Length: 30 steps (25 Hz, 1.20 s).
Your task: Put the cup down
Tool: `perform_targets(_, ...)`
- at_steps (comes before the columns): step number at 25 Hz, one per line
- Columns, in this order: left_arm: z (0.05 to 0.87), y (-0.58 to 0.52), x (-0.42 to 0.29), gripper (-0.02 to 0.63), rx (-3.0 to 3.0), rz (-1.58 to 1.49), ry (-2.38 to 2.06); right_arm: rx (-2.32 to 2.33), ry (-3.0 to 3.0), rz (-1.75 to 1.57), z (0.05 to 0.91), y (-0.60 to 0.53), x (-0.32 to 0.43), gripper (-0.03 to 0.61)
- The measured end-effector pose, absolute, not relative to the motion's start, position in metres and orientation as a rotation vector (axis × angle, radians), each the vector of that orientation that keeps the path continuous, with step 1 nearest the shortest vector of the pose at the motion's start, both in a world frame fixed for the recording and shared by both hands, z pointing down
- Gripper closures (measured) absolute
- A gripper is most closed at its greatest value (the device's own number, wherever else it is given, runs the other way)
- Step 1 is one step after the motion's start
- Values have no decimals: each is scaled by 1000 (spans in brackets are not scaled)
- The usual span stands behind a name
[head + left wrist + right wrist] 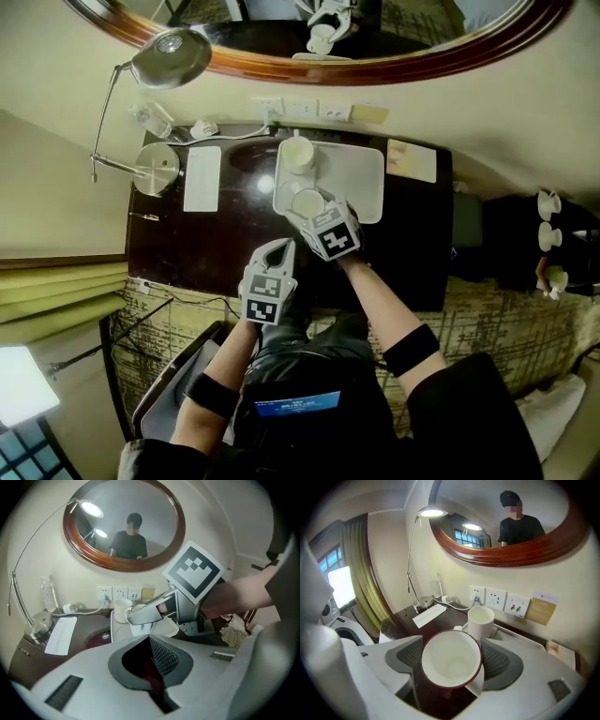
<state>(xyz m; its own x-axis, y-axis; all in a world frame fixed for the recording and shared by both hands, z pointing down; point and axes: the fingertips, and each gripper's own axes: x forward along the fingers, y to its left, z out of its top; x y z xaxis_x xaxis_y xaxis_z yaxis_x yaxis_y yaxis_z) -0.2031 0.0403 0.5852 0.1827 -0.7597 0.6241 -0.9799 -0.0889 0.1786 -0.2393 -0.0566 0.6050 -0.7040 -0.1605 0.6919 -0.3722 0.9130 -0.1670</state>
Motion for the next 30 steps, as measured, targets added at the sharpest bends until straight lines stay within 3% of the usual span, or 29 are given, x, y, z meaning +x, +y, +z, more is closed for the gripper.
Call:
perform_targets(11,600,49,-236,611,1842,457,-1662,298,-2384,305,625,-69,-290,184)
perform_targets(30,609,34,-248,611,1823,444,-1651,265,-2393,318,658,-78,-300,178)
